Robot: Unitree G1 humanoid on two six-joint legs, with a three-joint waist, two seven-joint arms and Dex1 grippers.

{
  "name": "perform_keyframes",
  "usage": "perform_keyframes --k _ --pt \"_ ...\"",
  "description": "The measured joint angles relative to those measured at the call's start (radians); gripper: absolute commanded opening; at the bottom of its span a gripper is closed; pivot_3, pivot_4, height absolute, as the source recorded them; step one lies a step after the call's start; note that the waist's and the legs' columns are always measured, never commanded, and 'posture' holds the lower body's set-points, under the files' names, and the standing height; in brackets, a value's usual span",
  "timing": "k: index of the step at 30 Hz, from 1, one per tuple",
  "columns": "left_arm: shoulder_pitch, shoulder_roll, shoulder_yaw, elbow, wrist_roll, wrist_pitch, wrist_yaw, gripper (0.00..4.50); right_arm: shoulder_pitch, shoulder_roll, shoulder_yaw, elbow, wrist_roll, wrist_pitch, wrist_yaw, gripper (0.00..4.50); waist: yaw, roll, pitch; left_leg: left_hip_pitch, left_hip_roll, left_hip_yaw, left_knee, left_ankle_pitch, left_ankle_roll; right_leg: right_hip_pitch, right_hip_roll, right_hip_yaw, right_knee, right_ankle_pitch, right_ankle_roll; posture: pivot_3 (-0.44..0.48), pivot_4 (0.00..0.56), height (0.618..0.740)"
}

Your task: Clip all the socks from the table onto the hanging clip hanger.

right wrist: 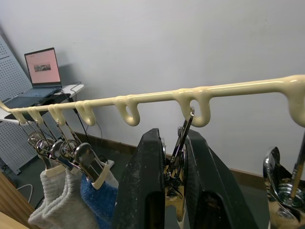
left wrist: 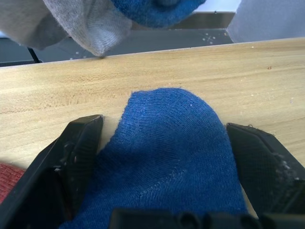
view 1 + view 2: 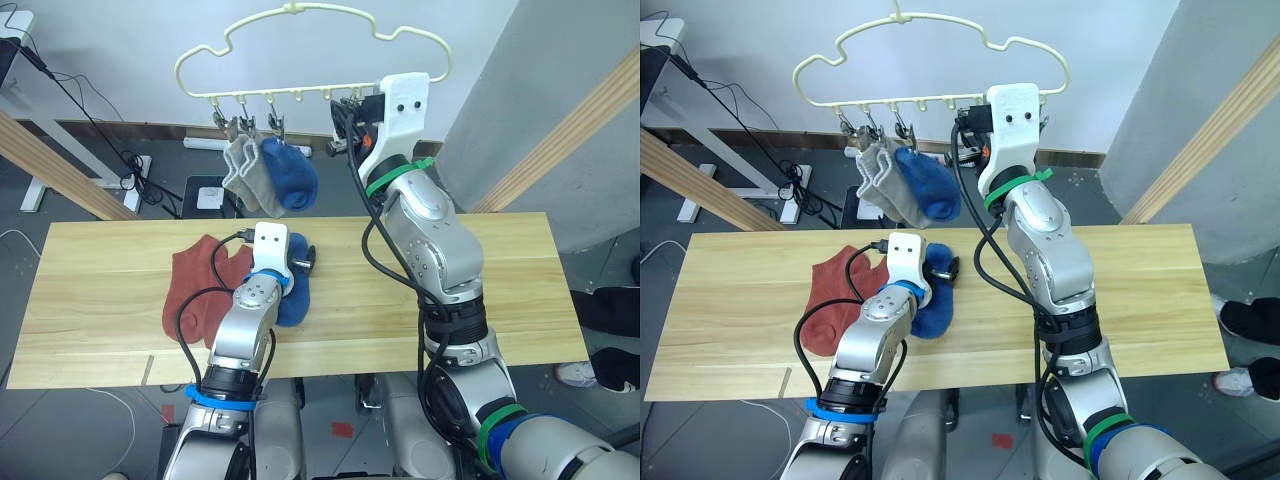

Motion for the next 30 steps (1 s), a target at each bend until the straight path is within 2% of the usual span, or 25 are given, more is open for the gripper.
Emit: perform_keyframes --k 13,17,21,30 --pt "0.041 -0.003 -0.013 -0.048 0.003 0.013 -0.017 0.08 0.0 -0.004 0.001 -0.001 -0.002 0.0 0.0 0.18 0.0 0.0 0.0 0.0 0.0 0.0 0.0 0.0 0.0 0.0 0.0 0.0 0.0 0.0 0.0 -0.07 0.409 0.74" --pt "0.032 0.006 -0.051 -0.044 0.006 -0.124 -0.072 0.0 0.0 -0.009 0.0 -0.011 -0.002 0.003 0.0 0.18 0.0 0.0 0.0 0.0 0.0 0.0 0.0 0.0 0.0 0.0 0.0 0.0 0.0 0.0 0.0 -0.07 0.409 0.74" --pt "-0.06 0.019 -0.097 -0.043 0.033 -0.33 -0.128 0.0 0.0 -0.014 0.0 -0.034 -0.001 0.028 -0.001 0.18 0.003 0.0 0.0 -0.001 -0.001 0.0 0.0 0.0 0.0 0.0 0.0 0.0 -0.001 0.0 0.0 -0.07 0.409 0.74" --pt "-0.202 0.012 -0.109 0.102 0.107 -0.643 -0.12 0.0 0.0 -0.018 -0.004 -0.074 0.004 0.073 -0.002 0.18 -0.004 0.0 0.0 -0.001 0.0 0.001 -0.001 0.0 0.001 -0.001 0.0 0.0 -0.001 0.0 0.0 -0.091 0.412 0.74"
